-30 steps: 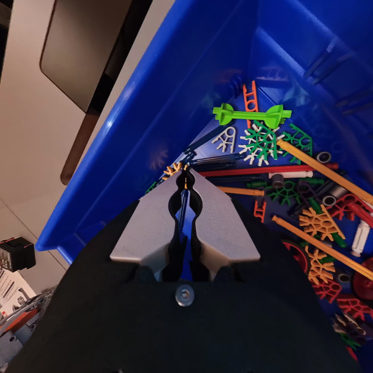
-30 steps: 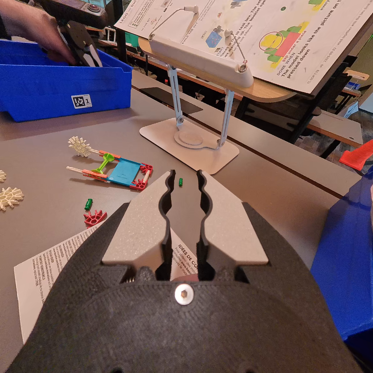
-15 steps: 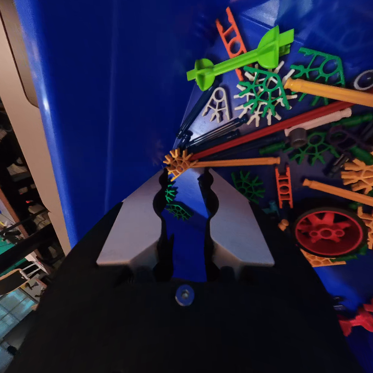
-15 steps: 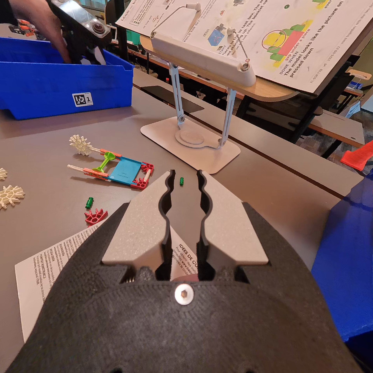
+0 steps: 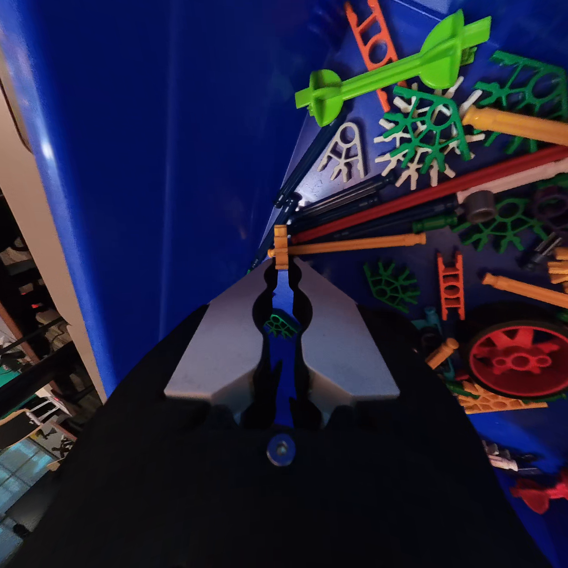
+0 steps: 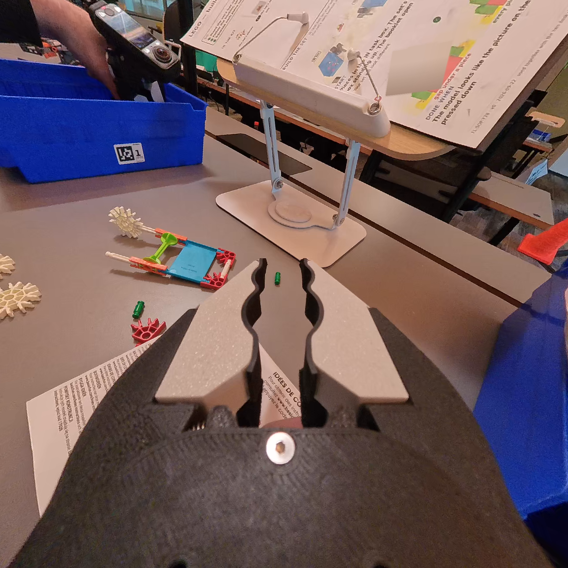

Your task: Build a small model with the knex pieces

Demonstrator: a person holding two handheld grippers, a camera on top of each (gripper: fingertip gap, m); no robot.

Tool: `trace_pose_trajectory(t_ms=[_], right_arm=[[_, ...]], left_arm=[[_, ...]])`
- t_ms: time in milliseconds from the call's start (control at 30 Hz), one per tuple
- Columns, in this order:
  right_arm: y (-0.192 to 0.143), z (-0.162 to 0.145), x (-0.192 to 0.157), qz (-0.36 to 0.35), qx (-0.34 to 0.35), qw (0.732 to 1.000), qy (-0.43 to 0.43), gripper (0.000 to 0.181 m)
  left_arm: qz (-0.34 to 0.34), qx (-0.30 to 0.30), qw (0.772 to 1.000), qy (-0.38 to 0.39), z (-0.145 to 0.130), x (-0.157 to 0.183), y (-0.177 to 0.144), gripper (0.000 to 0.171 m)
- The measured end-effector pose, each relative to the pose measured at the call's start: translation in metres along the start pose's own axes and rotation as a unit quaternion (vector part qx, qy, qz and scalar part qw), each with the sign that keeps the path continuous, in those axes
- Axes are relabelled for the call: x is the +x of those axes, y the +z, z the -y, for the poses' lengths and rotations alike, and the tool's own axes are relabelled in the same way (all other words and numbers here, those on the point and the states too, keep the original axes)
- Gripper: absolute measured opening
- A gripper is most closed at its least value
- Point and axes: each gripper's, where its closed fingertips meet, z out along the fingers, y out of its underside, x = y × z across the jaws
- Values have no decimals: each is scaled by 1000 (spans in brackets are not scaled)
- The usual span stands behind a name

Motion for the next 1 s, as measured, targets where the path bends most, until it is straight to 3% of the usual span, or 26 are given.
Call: trace_pose_trajectory(t_ms=[267,433,567,667,800,1000], right_arm=[[-2,3,0,-2,6,1000,-3,21],[-2,4,0,-4,4,1000,-5,21],[-2,4,-1,-5,4,1000,-4,21],[-2,5,-2,-4,6,1000,-4,21],[-3,8,-3,-4,9,1000,-7,21],[-5,12,-7,-2,14,1000,-18,21]], left_arm=[[35,23,999,-14,5,-7,-28,4],[63,77,994,-48,17,-6,-77,4],[81,154,982,-68,46,11,-131,4],[72,225,970,-62,80,44,-172,4],[39,301,952,-35,128,113,-208,4],[-6,338,941,12,171,220,-208,4]])
